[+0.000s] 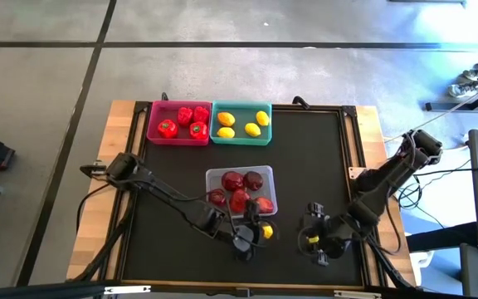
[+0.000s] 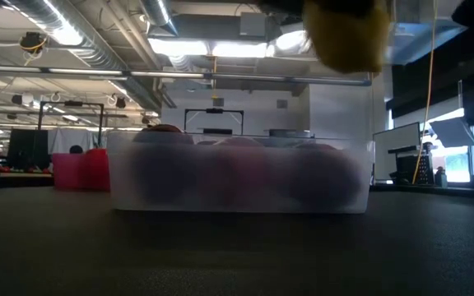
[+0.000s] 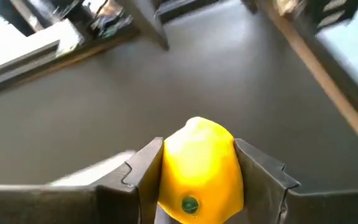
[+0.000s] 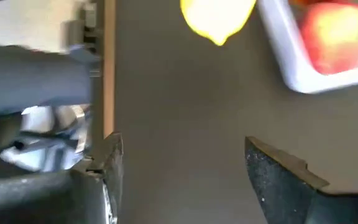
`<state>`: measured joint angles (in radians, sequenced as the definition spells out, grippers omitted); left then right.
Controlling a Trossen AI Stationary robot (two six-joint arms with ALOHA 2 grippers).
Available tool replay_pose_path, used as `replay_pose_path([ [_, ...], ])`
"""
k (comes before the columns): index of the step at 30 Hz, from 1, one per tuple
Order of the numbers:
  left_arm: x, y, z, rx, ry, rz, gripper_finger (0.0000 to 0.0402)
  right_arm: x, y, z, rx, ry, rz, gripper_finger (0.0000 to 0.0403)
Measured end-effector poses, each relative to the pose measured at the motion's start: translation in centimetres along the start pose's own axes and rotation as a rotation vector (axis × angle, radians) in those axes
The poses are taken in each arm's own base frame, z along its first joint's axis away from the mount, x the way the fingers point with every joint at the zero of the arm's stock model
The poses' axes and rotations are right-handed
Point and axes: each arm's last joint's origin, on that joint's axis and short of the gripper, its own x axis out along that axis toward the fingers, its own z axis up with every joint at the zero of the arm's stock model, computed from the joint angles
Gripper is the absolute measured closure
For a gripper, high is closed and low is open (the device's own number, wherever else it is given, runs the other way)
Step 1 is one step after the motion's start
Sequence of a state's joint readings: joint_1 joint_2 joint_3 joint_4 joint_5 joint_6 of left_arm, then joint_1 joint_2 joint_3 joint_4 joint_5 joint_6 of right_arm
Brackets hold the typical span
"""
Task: Sort produce into baskets
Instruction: Put the yellow lemon into the blue bin
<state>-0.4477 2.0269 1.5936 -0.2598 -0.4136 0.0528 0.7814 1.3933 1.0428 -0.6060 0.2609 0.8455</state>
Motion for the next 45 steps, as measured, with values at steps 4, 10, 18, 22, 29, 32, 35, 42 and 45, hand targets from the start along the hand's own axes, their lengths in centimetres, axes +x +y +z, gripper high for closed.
replay_pose_path([
  [4, -1.4, 1.0, 0.0, -0.006, 0.063, 0.043, 0.0235, 0.0, -0.3, -1.0, 0.019, -0.017, -0.093, 0.0155],
  [10, -3.2, 3.2, -0.1, -0.013, 0.147, 0.064, 0.0234, 1.2, -1.4, -2.4, 0.057, -0.003, -0.147, 0.0155],
  [18, -3.2, 7.5, -0.9, -0.008, 0.23, 0.123, 0.0234, 2.5, -3.3, -3.9, 0.044, -0.042, -0.278, 0.0155],
  [22, -2.8, 11.0, -1.9, -0.039, 0.258, 0.151, 0.0234, 3.3, -4.9, -4.4, 0.046, -0.051, -0.355, 0.0155],
  [29, -1.9, 18.3, -3.9, -0.174, 0.302, 0.21, 0.0234, 4.8, -9.0, -4.5, 0.068, -0.021, -0.508, 0.0155],
  [32, -1.8, 21.4, -5.0, -0.243, 0.32, 0.247, 0.0234, 5.2, -10.5, -4.4, 0.1, -0.013, -0.555, 0.0155],
  [35, -1.9, 24.5, -6.4, -0.336, 0.338, 0.305, 0.0234, 5.4, -11.4, -4.3, 0.129, -0.006, -0.578, 0.0155],
  [42, -2.8, 31.2, -10.2, -0.584, 0.369, 0.377, 0.0234, 5.9, -12.5, -4.0, 0.188, -0.031, -0.584, 0.0155],
  [45, -3.2, 33.2, -11.5, -0.668, 0.363, 0.374, 0.0234, 6.0, -12.6, -3.6, 0.224, -0.067, -0.578, 0.0155],
])
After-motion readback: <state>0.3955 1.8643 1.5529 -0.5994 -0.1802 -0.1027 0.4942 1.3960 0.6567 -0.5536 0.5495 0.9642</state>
